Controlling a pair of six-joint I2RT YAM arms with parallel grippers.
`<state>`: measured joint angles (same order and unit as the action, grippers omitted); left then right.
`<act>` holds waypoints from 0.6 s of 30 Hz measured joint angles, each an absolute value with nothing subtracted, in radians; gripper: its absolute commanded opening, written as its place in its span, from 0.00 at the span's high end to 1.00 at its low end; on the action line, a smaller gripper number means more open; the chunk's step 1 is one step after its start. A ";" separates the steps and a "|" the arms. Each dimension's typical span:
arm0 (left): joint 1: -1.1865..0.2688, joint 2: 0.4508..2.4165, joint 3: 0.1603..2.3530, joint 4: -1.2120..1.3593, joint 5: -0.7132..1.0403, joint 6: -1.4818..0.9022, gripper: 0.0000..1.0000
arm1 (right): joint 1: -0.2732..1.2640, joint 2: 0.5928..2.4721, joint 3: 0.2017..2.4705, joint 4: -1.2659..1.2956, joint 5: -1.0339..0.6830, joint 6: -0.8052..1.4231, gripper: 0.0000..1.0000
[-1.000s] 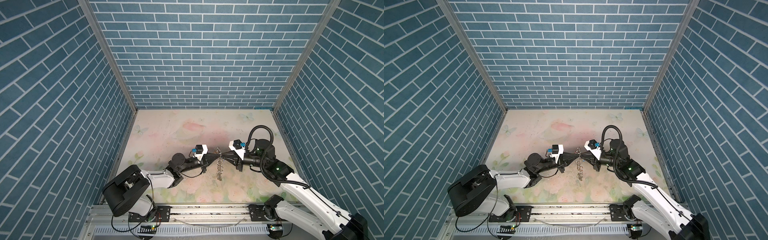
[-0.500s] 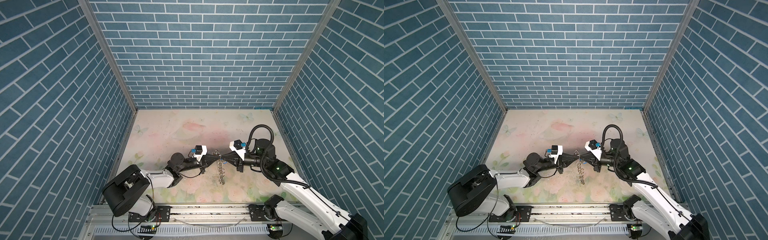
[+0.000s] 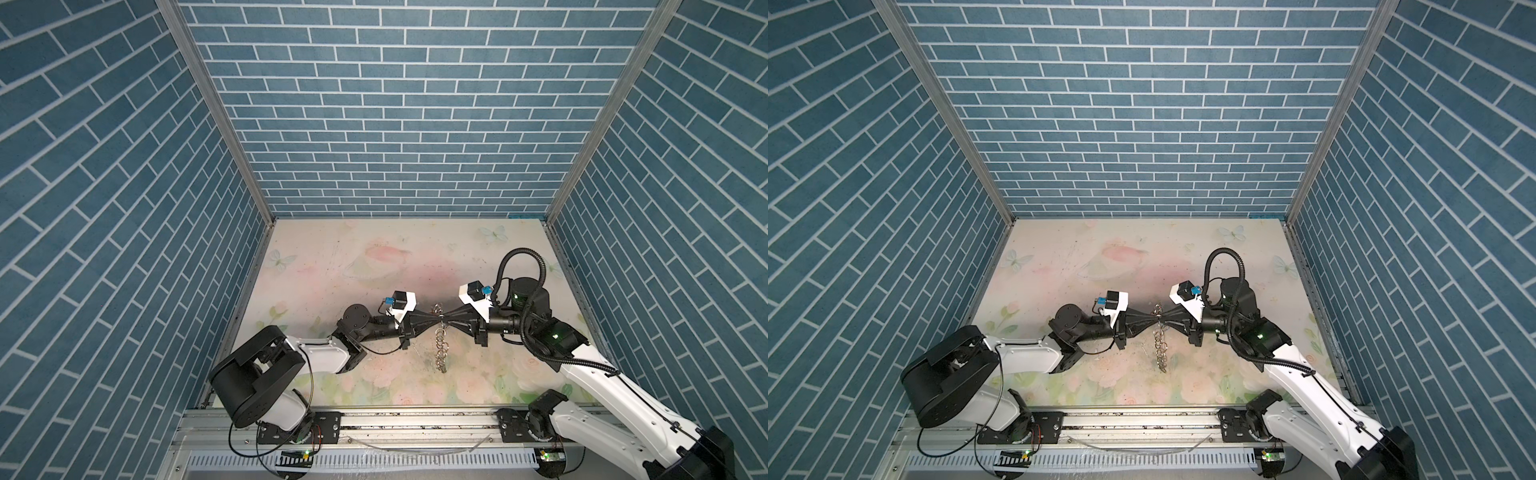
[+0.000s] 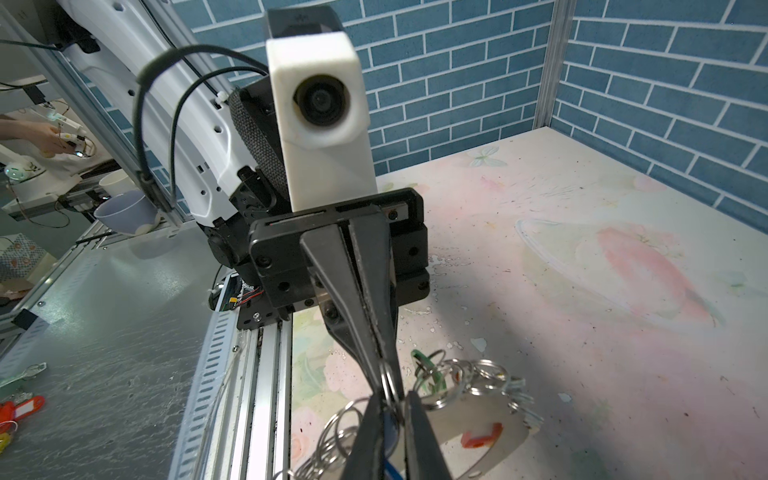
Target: Put the keys on the keyring
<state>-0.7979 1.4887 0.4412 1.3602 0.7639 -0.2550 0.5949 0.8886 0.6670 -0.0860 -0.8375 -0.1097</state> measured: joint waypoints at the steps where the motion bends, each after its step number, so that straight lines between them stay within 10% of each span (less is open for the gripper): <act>1: -0.797 1.489 0.441 1.360 0.766 -0.255 1.00 | 0.593 0.889 0.667 -0.087 -0.837 -0.111 0.97; 10: -0.785 1.439 0.441 1.254 0.760 -0.211 0.87 | 0.611 0.922 0.716 -0.165 -0.796 -0.132 1.00; 18: -0.770 1.177 0.552 0.662 0.714 0.105 0.76 | 0.768 1.087 0.901 -0.400 -0.549 -0.229 1.00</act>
<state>-0.7700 1.1770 0.5518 0.6617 0.7136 0.1055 0.7677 1.0870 0.9009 -0.4000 -0.5488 -0.2291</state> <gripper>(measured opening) 0.236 0.042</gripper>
